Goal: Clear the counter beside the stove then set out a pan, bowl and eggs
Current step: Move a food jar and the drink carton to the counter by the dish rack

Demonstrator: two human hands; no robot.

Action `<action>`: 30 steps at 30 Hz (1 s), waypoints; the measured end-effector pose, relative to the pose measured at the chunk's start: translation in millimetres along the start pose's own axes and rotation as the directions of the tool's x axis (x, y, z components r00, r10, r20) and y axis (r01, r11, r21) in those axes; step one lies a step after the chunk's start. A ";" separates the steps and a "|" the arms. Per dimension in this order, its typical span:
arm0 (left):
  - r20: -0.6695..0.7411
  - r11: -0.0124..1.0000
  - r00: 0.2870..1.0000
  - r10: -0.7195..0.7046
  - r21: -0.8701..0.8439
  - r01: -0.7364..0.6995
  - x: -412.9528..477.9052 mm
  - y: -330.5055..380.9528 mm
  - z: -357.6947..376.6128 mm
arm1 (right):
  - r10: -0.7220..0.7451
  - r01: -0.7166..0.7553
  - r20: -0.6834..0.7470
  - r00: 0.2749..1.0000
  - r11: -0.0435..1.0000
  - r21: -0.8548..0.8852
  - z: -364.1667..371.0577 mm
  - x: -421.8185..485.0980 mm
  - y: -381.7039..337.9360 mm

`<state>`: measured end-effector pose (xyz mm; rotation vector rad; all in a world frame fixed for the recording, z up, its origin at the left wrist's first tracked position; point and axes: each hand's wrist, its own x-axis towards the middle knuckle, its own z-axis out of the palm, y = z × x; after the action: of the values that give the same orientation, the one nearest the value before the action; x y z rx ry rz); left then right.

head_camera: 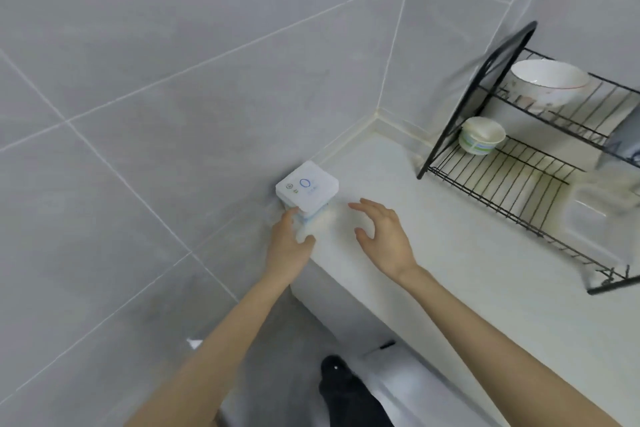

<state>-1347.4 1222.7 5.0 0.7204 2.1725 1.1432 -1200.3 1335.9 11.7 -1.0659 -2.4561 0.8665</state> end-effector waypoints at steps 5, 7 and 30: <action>0.178 0.989 0.975 0.135 -0.077 -0.123 -38.2 18.5 -4.5 | 0.122 -0.117 -0.139 0.983 0.992 0.044 -19.9 -70.8 -9.2; 0.233 0.978 0.950 0.205 -0.096 -0.187 -54.2 30.8 3.2 | 0.174 -0.158 -0.222 0.959 0.983 0.090 -33.9 -102.8 -14.3; 0.858 0.694 -0.007 0.514 -0.421 -0.584 -514.2 129.0 236.2 | 0.567 -0.678 -0.820 0.082 0.635 0.371 -156.3 -649.8 -16.5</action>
<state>-803.2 1061.4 125.9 1.8531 0.7452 0.5528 -696.2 907.2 106.6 -2.0204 -1.0071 0.1232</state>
